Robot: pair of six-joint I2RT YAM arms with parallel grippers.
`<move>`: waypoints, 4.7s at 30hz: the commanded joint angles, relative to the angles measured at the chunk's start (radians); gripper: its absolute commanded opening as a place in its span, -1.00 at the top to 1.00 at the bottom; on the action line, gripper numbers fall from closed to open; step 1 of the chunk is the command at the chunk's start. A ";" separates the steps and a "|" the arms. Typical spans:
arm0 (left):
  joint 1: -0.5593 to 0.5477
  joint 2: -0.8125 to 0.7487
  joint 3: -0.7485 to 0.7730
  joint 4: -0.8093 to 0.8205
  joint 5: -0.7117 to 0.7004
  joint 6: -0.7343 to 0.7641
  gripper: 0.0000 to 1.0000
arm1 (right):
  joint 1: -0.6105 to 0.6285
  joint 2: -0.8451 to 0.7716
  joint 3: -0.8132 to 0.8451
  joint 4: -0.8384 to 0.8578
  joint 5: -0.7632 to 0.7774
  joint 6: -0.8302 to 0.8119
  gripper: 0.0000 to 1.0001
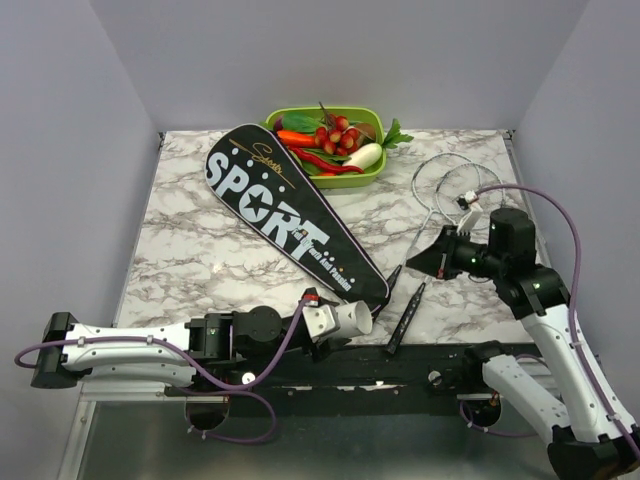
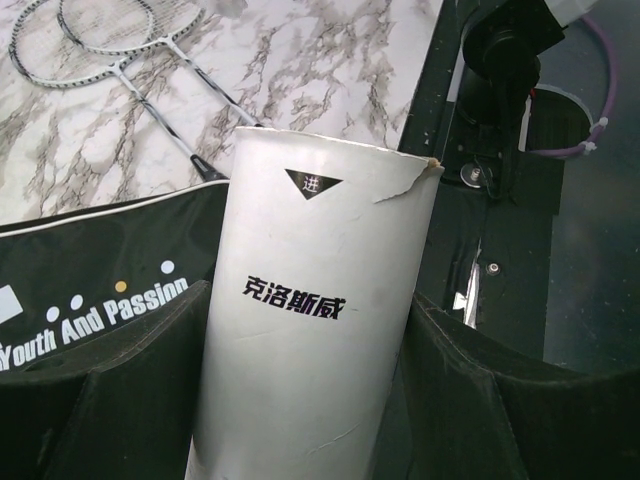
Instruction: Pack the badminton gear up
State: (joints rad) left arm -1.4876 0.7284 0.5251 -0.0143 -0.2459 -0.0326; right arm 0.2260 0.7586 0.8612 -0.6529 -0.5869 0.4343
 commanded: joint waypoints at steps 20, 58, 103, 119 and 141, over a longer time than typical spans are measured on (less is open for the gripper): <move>-0.002 -0.035 -0.030 -0.041 -0.013 -0.170 1.00 | 0.538 0.021 -0.037 0.283 -0.165 0.149 0.99; -0.002 -0.092 -0.071 -0.046 -0.033 -0.196 1.00 | 0.768 0.019 -0.088 0.423 -0.011 0.227 0.99; -0.002 -0.116 -0.086 -0.049 -0.035 -0.201 1.00 | 0.800 0.002 -0.099 0.483 0.041 0.231 0.99; -0.003 -0.122 -0.082 -0.044 -0.029 -0.204 1.00 | 0.802 0.013 -0.151 0.526 0.042 0.242 0.99; -0.003 -0.129 -0.099 0.008 0.016 -0.210 1.00 | 0.802 -0.016 -0.192 0.558 0.070 0.248 0.99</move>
State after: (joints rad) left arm -1.4879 0.5880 0.4606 0.0280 -0.2092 -0.0303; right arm 1.0210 0.7341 0.6979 -0.1055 -0.5587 0.6937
